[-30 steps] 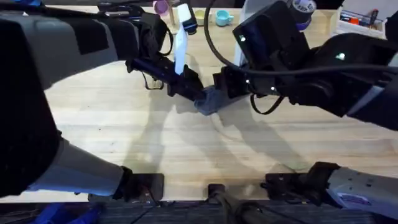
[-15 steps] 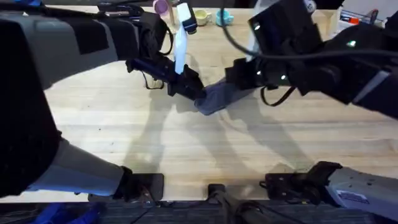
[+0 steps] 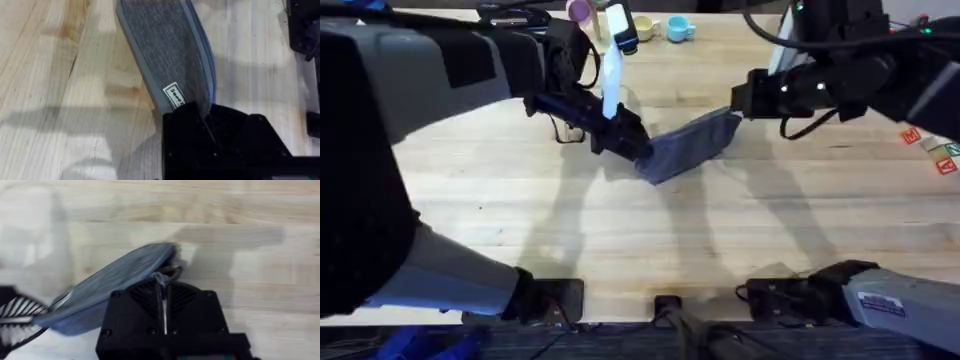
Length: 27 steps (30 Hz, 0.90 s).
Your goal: Unzip the bag, pick up the pens from the table one at a time and place them inside, then zip the bag closed.
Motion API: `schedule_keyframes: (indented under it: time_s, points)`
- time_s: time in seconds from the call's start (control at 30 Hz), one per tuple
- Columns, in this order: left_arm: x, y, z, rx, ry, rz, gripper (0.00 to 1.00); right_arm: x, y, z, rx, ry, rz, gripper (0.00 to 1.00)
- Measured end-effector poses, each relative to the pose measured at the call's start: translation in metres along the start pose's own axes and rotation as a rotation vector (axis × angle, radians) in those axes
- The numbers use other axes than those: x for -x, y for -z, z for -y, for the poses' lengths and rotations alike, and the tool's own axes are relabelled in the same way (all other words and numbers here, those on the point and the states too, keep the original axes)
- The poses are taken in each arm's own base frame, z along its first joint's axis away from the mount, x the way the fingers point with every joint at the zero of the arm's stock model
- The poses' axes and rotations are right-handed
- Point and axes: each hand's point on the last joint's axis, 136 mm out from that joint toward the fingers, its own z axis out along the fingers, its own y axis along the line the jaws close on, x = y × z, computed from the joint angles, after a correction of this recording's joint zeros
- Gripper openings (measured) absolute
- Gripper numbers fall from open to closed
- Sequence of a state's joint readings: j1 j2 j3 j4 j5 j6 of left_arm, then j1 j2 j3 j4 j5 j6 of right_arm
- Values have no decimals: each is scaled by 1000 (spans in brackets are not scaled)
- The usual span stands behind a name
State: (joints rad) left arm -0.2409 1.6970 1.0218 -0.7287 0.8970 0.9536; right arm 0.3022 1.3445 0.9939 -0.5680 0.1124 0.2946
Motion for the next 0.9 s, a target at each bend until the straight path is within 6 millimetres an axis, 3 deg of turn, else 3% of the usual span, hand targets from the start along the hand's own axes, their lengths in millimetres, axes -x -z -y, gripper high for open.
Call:
schedule_keyframes:
  time_s: [0.3, 0.57, 0.8, 0.83, 0.9]
  points:
    - [1, 0, 0, 1, -5, 3, 43, 3, -39, 40, -27, -114, -60, 32]
    - [3, -1, -2, 9, -19, 6, 43, -21, -83, 56, -44, -160, -186, 32]
    - [1, -1, -7, 29, -30, -3, 42, -6, -84, 76, -118, -173, -117, 31]
    - [1, -1, -7, 30, -30, -5, 42, -2, -80, 79, -125, -178, -100, 68]
    - [0, -1, -8, 34, -31, -10, 42, 9, -67, 81, -133, -180, -51, 350]
